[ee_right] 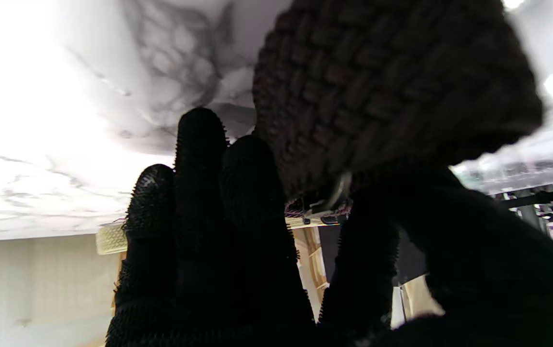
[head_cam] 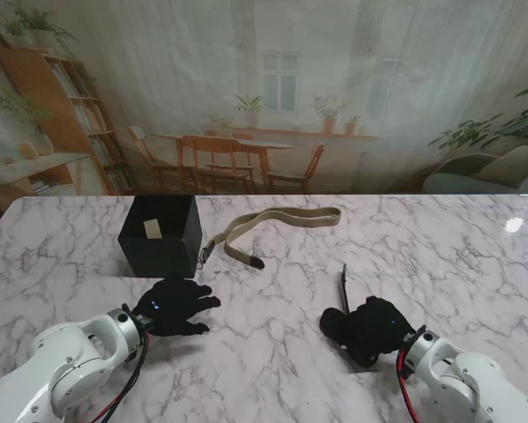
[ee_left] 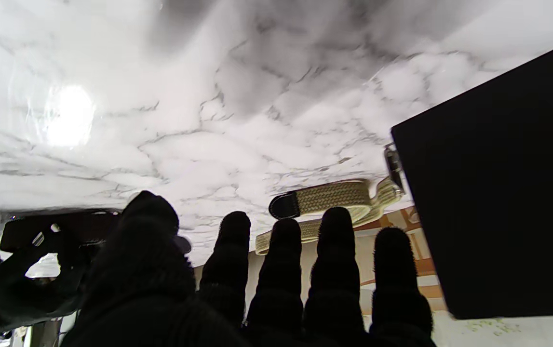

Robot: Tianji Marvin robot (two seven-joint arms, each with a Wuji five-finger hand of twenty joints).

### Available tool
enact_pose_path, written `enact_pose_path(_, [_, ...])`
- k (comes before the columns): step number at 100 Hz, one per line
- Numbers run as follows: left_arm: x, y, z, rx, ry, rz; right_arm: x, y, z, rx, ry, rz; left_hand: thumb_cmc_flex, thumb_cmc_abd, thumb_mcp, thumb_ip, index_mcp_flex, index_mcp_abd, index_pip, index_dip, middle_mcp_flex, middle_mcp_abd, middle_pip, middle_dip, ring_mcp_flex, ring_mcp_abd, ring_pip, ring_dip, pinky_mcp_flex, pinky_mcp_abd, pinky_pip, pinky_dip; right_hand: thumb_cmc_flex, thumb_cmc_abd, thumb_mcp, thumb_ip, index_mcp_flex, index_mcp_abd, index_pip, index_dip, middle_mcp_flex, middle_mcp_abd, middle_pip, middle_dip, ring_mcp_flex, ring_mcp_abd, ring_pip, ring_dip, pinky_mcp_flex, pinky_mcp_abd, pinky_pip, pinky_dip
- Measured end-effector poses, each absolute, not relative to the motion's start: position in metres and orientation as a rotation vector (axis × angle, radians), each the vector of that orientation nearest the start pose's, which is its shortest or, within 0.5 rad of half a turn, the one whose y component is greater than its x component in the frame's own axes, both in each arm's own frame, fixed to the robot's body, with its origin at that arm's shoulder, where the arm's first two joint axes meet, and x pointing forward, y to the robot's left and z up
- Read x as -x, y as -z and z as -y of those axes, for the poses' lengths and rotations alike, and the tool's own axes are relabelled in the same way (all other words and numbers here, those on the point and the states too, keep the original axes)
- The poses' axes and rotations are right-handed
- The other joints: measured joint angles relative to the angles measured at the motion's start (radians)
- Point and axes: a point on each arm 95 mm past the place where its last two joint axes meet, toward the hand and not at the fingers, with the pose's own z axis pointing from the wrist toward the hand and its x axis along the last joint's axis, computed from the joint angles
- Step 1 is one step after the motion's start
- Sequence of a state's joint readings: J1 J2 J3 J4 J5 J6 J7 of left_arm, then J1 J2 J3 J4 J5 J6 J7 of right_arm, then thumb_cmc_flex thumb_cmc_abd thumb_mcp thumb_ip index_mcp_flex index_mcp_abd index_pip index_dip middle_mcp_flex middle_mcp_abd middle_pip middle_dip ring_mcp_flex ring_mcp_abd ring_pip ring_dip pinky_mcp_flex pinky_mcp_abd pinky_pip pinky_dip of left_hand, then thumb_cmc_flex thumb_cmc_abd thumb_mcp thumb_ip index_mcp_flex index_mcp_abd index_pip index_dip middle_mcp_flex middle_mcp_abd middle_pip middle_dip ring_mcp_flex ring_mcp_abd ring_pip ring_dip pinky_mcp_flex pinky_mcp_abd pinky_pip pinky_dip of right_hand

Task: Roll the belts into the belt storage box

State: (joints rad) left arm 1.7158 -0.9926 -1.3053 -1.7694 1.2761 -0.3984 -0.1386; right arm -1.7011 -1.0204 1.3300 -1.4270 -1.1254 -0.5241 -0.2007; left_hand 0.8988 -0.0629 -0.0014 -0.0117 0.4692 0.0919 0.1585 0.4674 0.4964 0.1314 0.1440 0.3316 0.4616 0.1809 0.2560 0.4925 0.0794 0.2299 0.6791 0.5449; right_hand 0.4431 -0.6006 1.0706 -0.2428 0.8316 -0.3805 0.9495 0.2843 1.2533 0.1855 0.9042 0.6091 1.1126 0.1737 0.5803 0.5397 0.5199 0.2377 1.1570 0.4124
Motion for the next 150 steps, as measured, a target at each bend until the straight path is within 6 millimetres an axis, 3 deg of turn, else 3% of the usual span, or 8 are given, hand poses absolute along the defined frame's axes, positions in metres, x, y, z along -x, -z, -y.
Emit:
enact_pose_path(22, [-0.361,0.323,0.023,0.752,1.431,-2.072,-0.343,0.393,0.050,-0.999,-1.672,-1.866,0.000,0.000,0.000,0.000,-0.018,0.001,-0.023,-0.041,-0.075,0.013,-0.055,-0.069,-0.001,0.000,-0.016,-0.012,0.001,0.000,0.000,0.000,-0.004,-0.020,0.010,0.008,0.010,0.000,0.012,0.000,-0.001,0.000,-0.019,0.004,0.000,-0.001,0.000,0.002,0.008,0.000,0.000,0.000])
enact_pose_path(52, [-0.379,0.320,0.058,0.732,1.517,-2.118,-0.342,0.392,0.030,-0.969,-1.751,-1.954,0.000,0.000,0.000,0.000,-0.064,-0.015,-0.046,-0.068,-0.173,-0.003,-0.069,-0.110,-0.038,0.006,-0.031,-0.029,0.001,-0.002,0.000,-0.013,-0.004,-0.021,0.010,0.008,0.010,0.000,0.016,0.000,-0.001,-0.003,-0.048,0.004,0.000,-0.003,0.002,0.017,0.008,-0.001,0.000,0.000])
enact_pose_path(75, [-0.391,0.323,0.074,0.759,1.536,-2.144,-0.340,0.392,0.019,-0.980,-1.807,-1.998,0.004,0.000,0.000,0.000,-0.121,-0.064,-0.104,-0.141,-0.246,-0.015,-0.070,-0.180,-0.050,0.007,-0.035,-0.039,0.001,-0.003,-0.013,-0.024,-0.004,-0.030,0.011,0.008,0.010,0.000,0.024,0.000,-0.003,-0.010,-0.073,0.004,-0.001,-0.012,0.002,0.017,0.008,-0.002,0.000,0.000])
enact_pose_path(92, [-0.401,0.333,0.088,0.792,1.530,-2.182,-0.341,0.392,0.011,-0.959,-1.827,-2.029,0.054,0.000,0.008,0.000,-0.138,-0.086,-0.121,-0.166,-0.270,-0.019,-0.069,-0.186,-0.051,0.006,-0.036,-0.054,0.001,-0.004,-0.013,-0.024,-0.004,-0.030,0.012,0.008,0.010,0.000,0.024,-0.001,-0.003,-0.014,-0.084,0.004,-0.001,-0.015,0.002,0.017,-0.001,-0.011,0.000,0.000])
enact_pose_path(150, [-0.418,0.348,0.115,0.829,1.529,-2.228,-0.340,0.393,0.003,-0.922,-1.858,-2.064,0.125,0.000,0.006,0.000,-0.150,-0.100,-0.131,-0.195,-0.295,-0.042,-0.068,-0.199,-0.087,-0.010,-0.043,-0.063,-0.010,-0.027,-0.037,-0.034,-0.004,-0.031,0.012,0.008,0.010,-0.001,0.025,-0.009,-0.003,-0.020,-0.098,0.009,-0.002,-0.023,0.002,0.017,-0.019,-0.016,0.001,0.000])
